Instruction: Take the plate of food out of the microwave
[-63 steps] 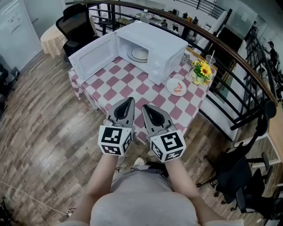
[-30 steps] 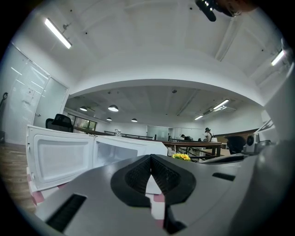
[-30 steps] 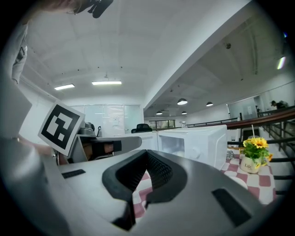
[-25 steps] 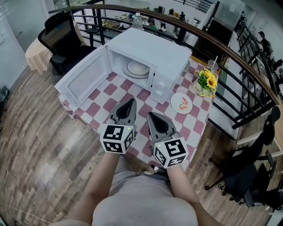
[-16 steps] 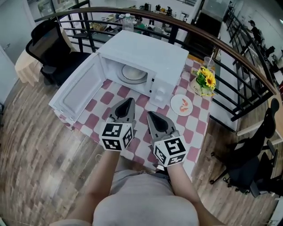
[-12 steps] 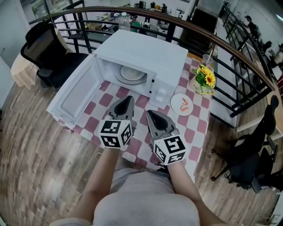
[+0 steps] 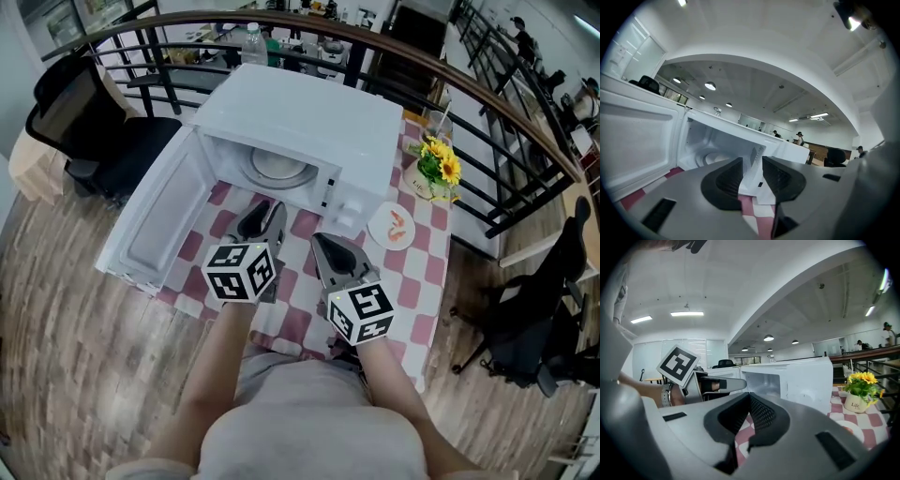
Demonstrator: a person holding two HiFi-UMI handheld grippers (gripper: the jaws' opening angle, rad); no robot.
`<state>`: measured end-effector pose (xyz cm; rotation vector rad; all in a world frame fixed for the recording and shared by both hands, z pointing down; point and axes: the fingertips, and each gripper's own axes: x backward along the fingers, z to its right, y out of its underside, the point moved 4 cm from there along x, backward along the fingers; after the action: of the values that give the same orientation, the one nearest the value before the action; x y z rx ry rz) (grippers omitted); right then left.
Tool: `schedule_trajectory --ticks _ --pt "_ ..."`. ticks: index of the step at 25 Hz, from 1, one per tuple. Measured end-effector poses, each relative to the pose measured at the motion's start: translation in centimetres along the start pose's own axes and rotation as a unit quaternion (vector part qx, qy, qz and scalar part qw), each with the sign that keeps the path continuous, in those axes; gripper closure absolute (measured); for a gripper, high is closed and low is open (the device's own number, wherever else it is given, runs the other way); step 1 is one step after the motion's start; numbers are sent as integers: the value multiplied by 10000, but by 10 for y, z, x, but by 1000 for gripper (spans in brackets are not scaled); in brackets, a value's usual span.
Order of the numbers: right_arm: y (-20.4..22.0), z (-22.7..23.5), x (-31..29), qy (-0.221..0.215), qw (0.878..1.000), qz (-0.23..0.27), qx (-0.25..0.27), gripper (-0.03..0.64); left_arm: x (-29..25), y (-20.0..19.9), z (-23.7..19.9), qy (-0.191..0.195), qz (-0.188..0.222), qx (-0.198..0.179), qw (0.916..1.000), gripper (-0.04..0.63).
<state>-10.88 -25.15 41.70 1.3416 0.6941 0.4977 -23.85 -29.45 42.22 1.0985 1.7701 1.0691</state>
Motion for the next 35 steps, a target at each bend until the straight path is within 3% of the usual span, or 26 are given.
schedule_trajectory --ticks 4,11,23,28,31,35 --pt "3 3 -10 113 9999 -118 5 594 -13 5 -21 65 -144 625 9979 372" --pt "14 8 -19 364 9988 -318 -70 594 -36 18 -53 37 -455 1545 9869 317" --pt "25 2 -60 699 9969 -307 -177 594 -85 55 -102 -148 -1264 2955 9468 314" --pt "29 6 -79 1057 9934 -424 -128 594 -102 72 -117 -258 -1547 3560 9213 308" --pt "36 8 -85 1254 9905 -497 -266 594 -111 83 -126 -449 -1711 3776 9089 302" --pt "47 7 -90 1399 9876 -576 -426 594 -123 92 -139 -704 -1773 3944 8989 293"
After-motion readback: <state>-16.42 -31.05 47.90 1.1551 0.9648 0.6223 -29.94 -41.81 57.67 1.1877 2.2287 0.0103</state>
